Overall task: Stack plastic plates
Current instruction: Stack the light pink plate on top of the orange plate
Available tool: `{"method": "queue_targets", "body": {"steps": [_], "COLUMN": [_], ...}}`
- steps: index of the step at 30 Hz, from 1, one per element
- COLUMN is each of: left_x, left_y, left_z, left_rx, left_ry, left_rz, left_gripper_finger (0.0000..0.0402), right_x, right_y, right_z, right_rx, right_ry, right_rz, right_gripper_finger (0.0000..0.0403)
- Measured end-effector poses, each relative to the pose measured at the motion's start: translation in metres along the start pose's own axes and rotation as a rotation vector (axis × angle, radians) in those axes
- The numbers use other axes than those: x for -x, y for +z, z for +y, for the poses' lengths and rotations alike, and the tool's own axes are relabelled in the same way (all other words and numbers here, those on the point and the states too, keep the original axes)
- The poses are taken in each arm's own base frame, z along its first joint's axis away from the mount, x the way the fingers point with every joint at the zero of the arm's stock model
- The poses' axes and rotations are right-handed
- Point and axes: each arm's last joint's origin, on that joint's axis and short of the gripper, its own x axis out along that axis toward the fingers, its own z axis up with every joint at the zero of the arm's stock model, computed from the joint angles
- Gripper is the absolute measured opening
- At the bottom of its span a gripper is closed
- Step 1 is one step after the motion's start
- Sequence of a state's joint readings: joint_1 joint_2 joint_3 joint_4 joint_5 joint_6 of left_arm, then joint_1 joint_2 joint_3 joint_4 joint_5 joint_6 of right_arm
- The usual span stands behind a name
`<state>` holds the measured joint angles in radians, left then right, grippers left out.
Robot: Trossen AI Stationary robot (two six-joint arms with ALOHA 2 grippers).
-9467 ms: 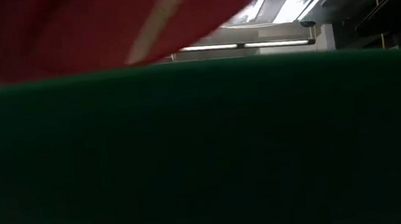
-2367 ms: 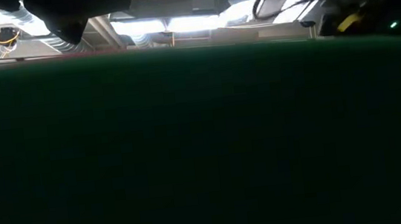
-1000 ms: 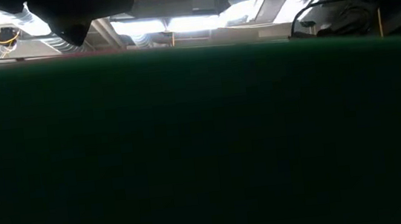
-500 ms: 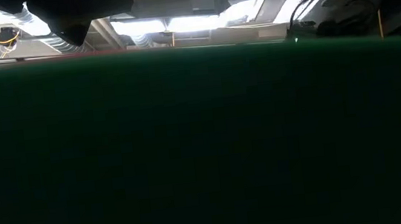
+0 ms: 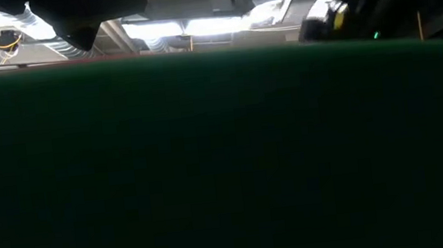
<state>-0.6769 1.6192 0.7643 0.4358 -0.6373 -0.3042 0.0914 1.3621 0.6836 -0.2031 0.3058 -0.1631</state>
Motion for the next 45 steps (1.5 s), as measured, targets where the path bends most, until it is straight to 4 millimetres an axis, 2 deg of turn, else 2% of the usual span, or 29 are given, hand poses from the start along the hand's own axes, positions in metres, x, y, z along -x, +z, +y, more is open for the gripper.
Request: {"method": "queue_targets", "body": {"steps": [5,9,18,22,27,32,41,45], "left_x": [0.000,0.004,0.015,0.015,0.015,0.014,0.013,0.011], "left_y": [0.000,0.007,0.016,0.016,0.016,0.017,0.017,0.018], "left_z": [0.001,0.001,-0.004,-0.003,-0.003,-0.002,-0.001,0.001], "left_rx": [0.002,0.025,0.018,0.018,0.018,0.019,0.020,0.023], "left_ry": [0.027,0.084,0.118,0.130,0.129,0.132,0.130,0.138], "left_rz": [-0.010,-0.062,-0.109,-0.111,-0.112,-0.112,-0.110,-0.109], "left_gripper_finger": [0.0094,0.0094,0.0094,0.0094,0.0094,0.0094,0.0094,0.0094], "right_x": [0.021,0.034,0.030,0.027,0.020,0.013,0.007,-0.001], "right_y": [0.024,0.034,0.038,0.043,0.049,0.066,0.074,0.073], "right_z": [0.039,0.069,0.137,0.159,0.180,0.193,0.201,0.199], "right_rx": [0.116,0.181,0.248,0.275,0.311,0.313,0.255,0.192], "right_ry": [0.095,0.174,0.311,0.352,0.391,0.456,0.490,0.513], "right_rz": [-0.162,-0.251,-0.409,-0.523,-0.519,-0.540,-0.525,-0.489], "right_gripper_finger": [0.0000,0.0000,0.0000,0.0000,0.0000,0.0001,0.0002,0.0031]}}
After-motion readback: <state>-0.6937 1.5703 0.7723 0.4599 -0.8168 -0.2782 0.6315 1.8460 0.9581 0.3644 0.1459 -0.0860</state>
